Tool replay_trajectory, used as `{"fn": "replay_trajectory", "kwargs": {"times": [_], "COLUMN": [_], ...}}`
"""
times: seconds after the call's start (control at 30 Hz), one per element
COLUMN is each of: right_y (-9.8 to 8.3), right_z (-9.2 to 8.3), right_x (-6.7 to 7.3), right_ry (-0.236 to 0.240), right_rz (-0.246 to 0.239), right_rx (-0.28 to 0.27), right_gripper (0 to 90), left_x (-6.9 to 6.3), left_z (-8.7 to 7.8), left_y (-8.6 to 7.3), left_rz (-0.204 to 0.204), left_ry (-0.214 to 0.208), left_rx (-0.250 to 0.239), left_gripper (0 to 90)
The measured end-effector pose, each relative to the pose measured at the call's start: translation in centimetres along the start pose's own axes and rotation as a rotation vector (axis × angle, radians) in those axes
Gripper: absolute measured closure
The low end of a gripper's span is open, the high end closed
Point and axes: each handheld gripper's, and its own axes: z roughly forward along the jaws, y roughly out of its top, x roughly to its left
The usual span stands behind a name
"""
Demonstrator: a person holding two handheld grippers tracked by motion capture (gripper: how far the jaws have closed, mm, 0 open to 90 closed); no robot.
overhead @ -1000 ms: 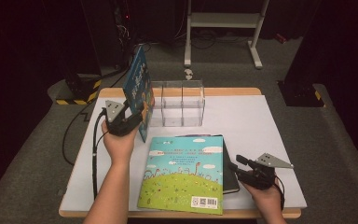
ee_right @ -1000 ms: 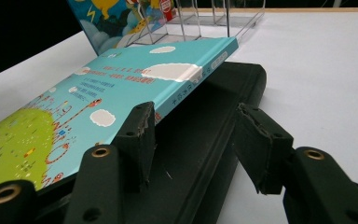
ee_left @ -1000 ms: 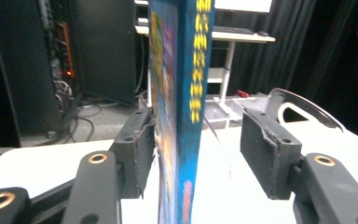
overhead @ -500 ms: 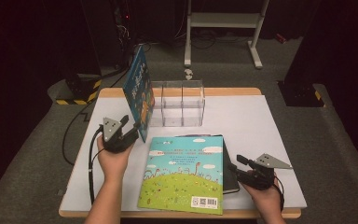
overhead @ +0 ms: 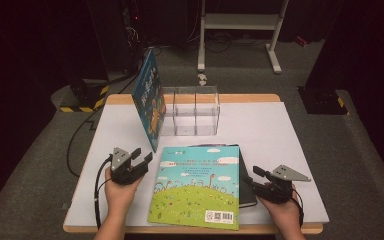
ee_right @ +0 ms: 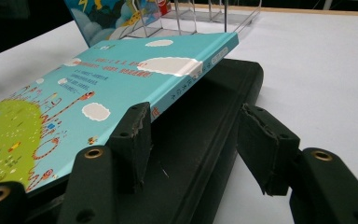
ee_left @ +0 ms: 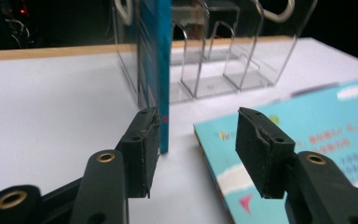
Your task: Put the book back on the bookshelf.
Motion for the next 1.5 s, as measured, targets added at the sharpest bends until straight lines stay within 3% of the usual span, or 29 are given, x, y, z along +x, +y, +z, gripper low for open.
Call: {"fn": "replay_trajectory", "kwargs": {"times": [0.17,0.3,0.5,0.73,0.8,1.0,1.17,1.33,1.5], "right_y": [0.0,0.1,0.1,0.9,1.1,1.3,1.0,0.8,0.7], "right_z": [0.0,0.0,0.0,-0.5,-0.3,0.8,1.7,1.8,1.7], "right_x": [0.0,0.0,0.2,0.9,1.6,3.3,3.5,3.4,3.6], "right_ry": [-0.003,-0.01,-0.016,-0.017,-0.01,0.011,0.005,0.023,0.009], "right_rz": [0.0,-0.006,-0.02,-0.038,-0.049,-0.071,-0.07,-0.047,-0.06], "right_rx": [0.002,0.0,0.003,-0.019,-0.018,0.011,0.07,0.073,0.078], "right_gripper": [43.7,43.3,43.1,36.2,32.3,26.8,26.2,27.2,29.0], "left_x": [-0.8,-1.5,-2.6,-3.5,-3.5,-3.6,-3.7,-3.6,-3.7], "left_z": [-0.2,-0.2,-0.1,0.2,0.2,0.3,0.3,0.4,0.2], "left_y": [-1.6,-2.7,-3.9,-4.9,-5.0,-5.1,-5.2,-5.2,-5.2], "left_rz": [-0.005,-0.002,-0.008,-0.063,-0.083,-0.087,-0.077,-0.096,-0.093], "left_ry": [-0.056,-0.07,-0.126,-0.173,-0.183,-0.197,-0.214,-0.226,-0.229], "left_rx": [0.056,0.097,0.169,0.22,0.216,0.224,0.221,0.232,0.23], "left_gripper": [47.9,45.8,41.7,35.8,33.9,28.5,26.9,25.4,24.3]}}
